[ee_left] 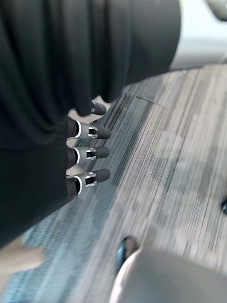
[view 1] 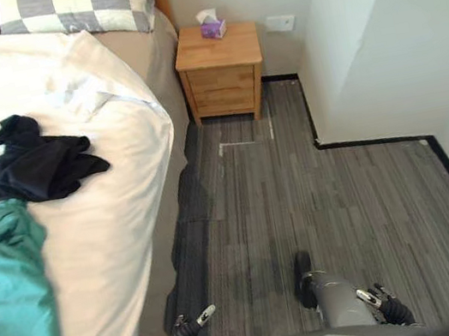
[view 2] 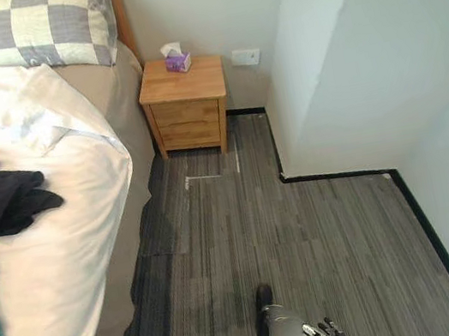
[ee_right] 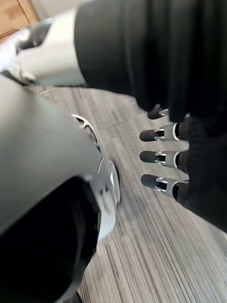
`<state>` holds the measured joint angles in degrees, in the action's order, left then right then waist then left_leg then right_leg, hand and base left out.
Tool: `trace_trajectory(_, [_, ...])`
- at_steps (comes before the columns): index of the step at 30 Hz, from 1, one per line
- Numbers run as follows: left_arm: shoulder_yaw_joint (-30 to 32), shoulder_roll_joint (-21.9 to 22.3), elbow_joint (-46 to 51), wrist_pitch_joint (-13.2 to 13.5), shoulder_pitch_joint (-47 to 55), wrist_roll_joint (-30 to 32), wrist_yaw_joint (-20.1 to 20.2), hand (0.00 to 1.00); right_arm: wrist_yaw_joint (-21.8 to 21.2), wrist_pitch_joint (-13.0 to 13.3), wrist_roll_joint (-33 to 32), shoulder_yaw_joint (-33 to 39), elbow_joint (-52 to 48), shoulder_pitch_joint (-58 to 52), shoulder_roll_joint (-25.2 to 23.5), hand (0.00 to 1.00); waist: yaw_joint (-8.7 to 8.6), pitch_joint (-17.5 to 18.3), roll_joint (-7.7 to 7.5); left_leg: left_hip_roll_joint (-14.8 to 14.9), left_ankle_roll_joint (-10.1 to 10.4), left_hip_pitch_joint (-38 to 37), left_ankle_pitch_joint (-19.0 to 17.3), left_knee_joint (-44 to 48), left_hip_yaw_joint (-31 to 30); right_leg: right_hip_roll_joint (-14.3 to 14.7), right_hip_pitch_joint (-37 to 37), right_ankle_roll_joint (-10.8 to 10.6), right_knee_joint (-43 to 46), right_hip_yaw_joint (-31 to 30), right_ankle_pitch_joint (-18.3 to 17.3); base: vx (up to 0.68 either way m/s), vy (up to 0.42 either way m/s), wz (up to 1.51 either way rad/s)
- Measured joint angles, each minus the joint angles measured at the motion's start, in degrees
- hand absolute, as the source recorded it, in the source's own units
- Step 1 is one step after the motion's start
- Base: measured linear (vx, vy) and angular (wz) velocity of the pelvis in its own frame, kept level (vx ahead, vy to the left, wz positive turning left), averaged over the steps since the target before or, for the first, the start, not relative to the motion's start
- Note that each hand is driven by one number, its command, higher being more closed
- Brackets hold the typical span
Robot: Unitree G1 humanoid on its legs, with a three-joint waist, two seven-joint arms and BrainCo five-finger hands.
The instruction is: Tidy the bed and pick cloth on bed and put in laundry
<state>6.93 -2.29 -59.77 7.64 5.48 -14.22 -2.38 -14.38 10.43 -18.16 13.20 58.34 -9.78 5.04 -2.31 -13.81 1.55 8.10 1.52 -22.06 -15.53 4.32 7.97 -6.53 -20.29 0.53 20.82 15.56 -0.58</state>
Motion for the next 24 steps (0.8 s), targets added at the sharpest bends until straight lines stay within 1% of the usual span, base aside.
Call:
trace_trajectory(1, [0.0, 0.8, -0.1, 0.6, -0.1, 0.4, -0.2, 0.0, 0.1, 0.1, -0.1, 0.1, 0.0, 0.1, -0.1, 0.0, -0.37, -0.2, 0.1, 0.8, 1.1, -0.5, 2.1, 1.7, -0.5, -0.1, -0.8, 0.5, 5.6, 0.2, -4.7, 0.39, -0.288, 0.0])
trace_trajectory(2, [0.0, 0.7, -0.2, 0.5, -0.1, 0.4, -0.4, 0.0, 0.3, 0.1, -0.1, 0.1, 0.0, 0.1, -0.1, 0.0, -0.55, -0.2, 0.17, 1.4, 1.7, -1.0, 2.9, 3.1, -0.6, 0.0, -0.8, 0.7, 8.1, 0.3, -7.3, 0.51, -0.357, -0.02])
trace_trajectory(3, [0.0, 0.8, -0.2, 0.5, -0.1, 0.4, -0.6, 0.0, 1.0, 0.0, -0.2, 0.0, 0.2, 0.1, -0.1, 0.0, -0.71, 0.1, 0.57, 2.8, 2.6, -1.0, 4.0, 6.7, -1.1, 0.6, -0.1, 1.4, 11.6, 0.8, -11.4, 0.62, -0.388, 0.0])
trace_trajectory(4, [0.1, 1.1, -0.3, 0.5, 0.2, 0.3, -0.8, 0.0, 1.5, -0.4, -0.7, 0.0, 0.6, 0.3, 0.1, 0.0, -1.07, 0.4, 1.29, 4.6, 5.0, 0.7, 6.3, 13.9, -3.0, 2.1, 2.0, 1.8, 12.2, 1.3, -14.2, 0.6, -0.36, 0.05])
trace_trajectory(5, [0.4, 1.1, -0.2, 0.5, 0.4, 0.3, -0.8, 0.0, 1.7, -0.8, -0.7, 0.0, 0.8, 0.5, 0.3, 0.0, -1.23, 0.5, 1.52, 5.3, 6.4, 3.3, 8.3, 19.8, -4.7, 2.8, 3.6, 1.9, 11.5, 1.9, -15.1, 0.56, -0.307, 0.09])
trace_trajectory(6, [1.0, 1.1, 0.0, 0.6, 0.3, 0.2, -0.9, 0.0, 1.9, -0.9, -0.6, -0.1, 1.2, 0.6, 0.5, 0.0, -1.23, 0.5, 1.79, 6.4, 8.3, 7.7, 13.2, 28.9, -6.8, 3.9, 6.3, 2.1, 9.4, 2.1, -15.7, 0.44, -0.192, 0.11])
trace_trajectory(7, [2.5, 1.6, 0.1, 1.3, 0.3, 0.1, -0.5, 0.0, 2.0, -0.8, -0.5, -0.2, 1.2, 0.5, 1.1, 0.0, -1.14, 0.0, 2.29, 8.2, 8.3, 14.7, 14.6, 43.2, -7.3, 6.1, 10.8, 2.3, 5.0, 2.4, -15.8, 0.44, -0.168, 0.09])
trace_trajectory(8, [3.2, 1.7, 0.2, 1.8, 0.3, 0.0, -0.5, 0.0, 2.1, -0.8, -0.2, -0.2, 1.2, 0.5, 1.1, 0.0, -1.0, -0.1, 2.59, 8.9, 7.7, 17.4, 13.1, 48.3, -7.0, 6.7, 12.6, 2.9, 3.7, 2.4, -16.0, 0.45, -0.125, 0.08])
trace_trajectory(9, [5.0, 1.6, 1.7, 2.4, 0.4, 0.2, -0.5, 0.0, 2.3, -0.8, 0.8, -0.4, 1.1, 0.6, 1.1, 0.0, -0.31, -0.5, 2.26, 8.8, 6.1, 23.9, 8.6, 58.3, -5.6, 7.5, 18.0, 3.9, 0.2, 2.4, -16.4, 0.37, -0.084, 0.02])
trace_trajectory(10, [5.1, 1.5, 2.1, 2.5, 0.4, 0.2, -0.5, 0.0, 2.3, -0.7, 1.0, -0.5, 1.1, 0.5, 1.1, 0.0, 0.0, -0.6, 1.72, 8.6, 5.6, 25.7, 7.4, 59.6, -4.9, 7.6, 19.6, 4.1, -0.9, 2.4, -16.7, 0.44, -0.1, -0.06])
trace_trajectory(11, [5.2, 1.3, 3.5, 3.0, 0.8, 0.2, -0.4, 0.0, 2.2, -0.7, 1.5, -0.6, 1.1, 0.3, 0.9, 0.0, 1.2, -0.6, 1.33, 7.1, 4.6, 30.6, 4.7, 59.1, -2.9, 7.5, 23.6, 4.5, -4.0, 1.7, -16.9, 0.43, -0.074, -0.36])
trace_trajectory(12, [5.4, 1.9, 5.1, 3.4, 1.0, -0.2, -0.3, 0.0, 1.8, -0.6, 1.8, -0.6, 1.0, 0.4, 1.2, 0.0, 2.81, -0.5, 1.04, 6.0, 3.5, 33.6, 2.6, 54.5, -0.1, 7.0, 26.0, 3.2, -5.5, 0.5, -16.5, 0.42, -0.039, -0.5])
trace_trajectory(13, [5.5, 2.1, 5.5, 3.7, 1.0, -0.5, -0.1, 0.0, 1.6, -0.6, 1.8, -0.6, 1.0, 0.5, 1.1, 0.0, 3.44, -0.5, 1.02, 5.5, 3.0, 34.6, 1.9, 51.8, 1.2, 6.8, 26.7, 3.0, -6.0, -0.3, -16.6, 0.47, 0.035, -0.72])
trace_trajectory(14, [5.5, 2.1, 6.0, 4.3, 1.0, -1.0, 0.0, 0.0, 0.9, -0.3, 2.1, -0.6, 0.8, 1.1, 0.7, 0.0, 3.76, -0.6, 0.52, 3.6, 2.0, 36.5, 0.9, 42.1, 4.9, 5.6, 28.9, 1.8, -7.6, -1.3, -17.0, 0.62, 0.128, -0.57])
trace_trajectory(15, [5.5, 2.1, 6.3, 4.4, 1.0, -1.0, 0.0, 0.0, 0.5, 0.2, 3.0, -0.6, -0.2, 1.0, 0.1, 0.0, 3.71, -0.3, -0.04, 1.8, 1.0, 36.9, 2.0, 31.6, 9.2, 4.2, 30.9, 0.3, -9.0, -1.4, -17.7, 0.53, 0.114, -0.44])
trace_trajectory(16, [5.5, 2.1, 6.3, 4.4, 1.0, -1.0, 0.0, 0.0, 0.2, 0.5, 3.4, -0.6, -0.5, 0.9, -0.1, 0.0, 3.68, -0.2, -0.18, 1.3, 0.5, 36.9, 3.3, 27.6, 11.2, 3.8, 31.8, -0.2, -9.4, -1.3, -18.0, 0.7, 0.181, -0.14])
trace_trajectory(17, [5.5, 2.0, 6.2, 4.3, 0.9, -1.1, -0.1, 0.0, -0.7, 1.2, 4.1, -0.6, -0.6, 0.5, -0.4, 0.0, 3.51, -0.1, -0.4, -0.1, -3.0, 36.2, 11.0, 17.8, 16.8, 3.1, 35.0, -2.4, -11.4, -0.7, -18.9, 0.64, 0.175, 0.07])
trace_trajectory(18, [5.7, 1.4, 6.1, 3.9, 0.8, -1.9, -0.2, 0.0, -0.9, 1.3, 5.2, -0.7, 0.1, 0.6, -1.5, 0.0, 3.85, 0.7, -2.79, -3.0, -8.3, 34.1, 12.6, 14.8, 20.0, 0.9, 37.7, -4.3, -13.1, -0.3, -18.9, 0.77, 0.198, 0.23])
trace_trajectory(19, [5.6, 0.7, 6.0, 3.7, 0.7, -2.1, -0.3, 0.0, -1.2, 1.4, 5.5, -0.7, 0.0, 0.6, -2.1, 0.0, 3.43, 1.2, -3.59, -4.2, -8.7, 34.0, 13.1, 14.0, 20.8, 0.1, 38.1, -5.6, -13.7, 0.5, -18.1, 0.64, 0.166, 0.65])
trace_trajectory(20, [5.0, -0.3, 6.2, 3.8, 0.2, -2.2, -0.5, 0.0, -1.6, 2.0, 6.1, -0.9, 0.1, 1.0, -3.9, 0.0, 2.86, 1.7, -4.96, -3.5, -11.1, 35.1, 12.8, 17.3, 25.7, -0.5, 39.4, -6.8, -16.2, 2.3, -13.6, 0.6, 0.147, 0.66])
trace_trajectory(21, [6.2, -0.4, 6.5, 3.6, 0.2, -3.5, -0.4, 0.0, -1.7, 2.4, 6.1, -1.8, 0.2, 2.4, -5.3, 0.0, 4.54, 0.5, -4.85, 0.8, -11.9, 38.3, 10.2, 27.7, 31.6, 0.8, 41.5, -7.5, -17.8, 2.3, -9.3, 0.55, 0.162, 0.64])
trace_trajectory(22, [6.9, -0.4, 6.5, 3.7, 0.0, -3.4, -0.5, 0.0, -1.7, 2.5, 6.1, -1.9, 0.5, 2.3, -5.7, 0.0, 4.87, 0.6, -5.5, 0.0, -9.6, 38.3, 8.9, 26.6, 32.5, 0.2, 42.3, -7.8, -17.7, 2.4, -9.0, 0.45, 0.188, 0.66])
trace_trajectory(23, [6.2, -0.1, 6.2, 2.9, 0.3, -3.1, -0.7, 0.0, -1.7, 2.5, 6.3, -1.9, 0.9, 1.6, -4.5, 0.0, 4.92, 2.1, -4.78, -4.5, -9.2, 35.0, 13.8, 10.6, 31.8, 0.0, 44.1, -8.2, -15.7, 3.2, -9.2, 0.37, 0.233, 0.73])
trace_trajectory(24, [5.9, 0.3, 5.5, 2.4, 1.0, -3.8, -0.6, 0.0, -1.2, 2.4, 6.9, -1.9, 1.7, 2.4, -4.3, 0.0, 5.17, 2.7, -4.56, -6.0, -15.8, 33.7, 11.1, 9.2, 32.2, 0.0, 45.3, -8.5, -14.2, 2.8, -10.0, 0.37, 0.213, 0.99])
